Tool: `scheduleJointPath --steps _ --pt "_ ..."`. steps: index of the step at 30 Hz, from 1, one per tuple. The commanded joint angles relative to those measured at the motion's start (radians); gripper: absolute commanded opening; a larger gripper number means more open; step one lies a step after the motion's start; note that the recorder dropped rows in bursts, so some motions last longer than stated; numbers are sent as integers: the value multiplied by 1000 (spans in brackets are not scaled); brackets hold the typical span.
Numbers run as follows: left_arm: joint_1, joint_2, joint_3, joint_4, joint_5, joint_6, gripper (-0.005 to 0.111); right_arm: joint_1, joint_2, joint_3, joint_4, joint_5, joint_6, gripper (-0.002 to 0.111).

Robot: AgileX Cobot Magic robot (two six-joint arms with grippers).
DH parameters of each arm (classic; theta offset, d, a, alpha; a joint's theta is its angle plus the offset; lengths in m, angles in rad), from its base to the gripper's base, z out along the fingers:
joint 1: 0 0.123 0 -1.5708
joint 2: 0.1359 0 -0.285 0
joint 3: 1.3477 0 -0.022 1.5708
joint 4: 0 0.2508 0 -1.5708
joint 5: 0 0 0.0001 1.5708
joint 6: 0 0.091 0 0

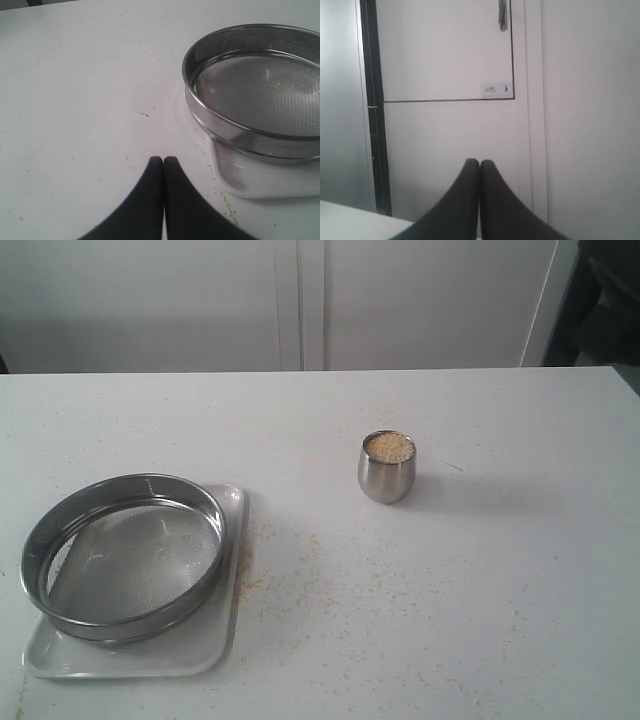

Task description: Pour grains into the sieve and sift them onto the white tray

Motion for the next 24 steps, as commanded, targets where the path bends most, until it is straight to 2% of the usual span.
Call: scheduleJointPath --steps 1,4,7,9,12,16,19,24 --pt "2 -5 2 -9 -2 -4 0 3 112 -10 -46 -69 -65 0" --pt "2 -5 2 -9 -2 -4 0 3 203 -21 -46 -82 -81 0" --pt "2 -5 2 -9 -2 -4 0 3 297 -25 -63 -182 -204 5" --pt "2 -5 2 -9 -2 -4 0 4 356 -25 -66 -269 -278 13" --pt "2 -5 2 -9 -2 -4 0 4 436 -25 -66 -350 -297 33" --pt "2 -5 2 -9 -2 -4 0 5 539 -25 -66 -355 -297 69" --pt "2 -5 2 -9 -2 -4 0 5 617 -25 -66 -355 -297 87" --pt "2 -5 2 -9 -2 -4 0 18 728 -50 -66 -366 -297 91"
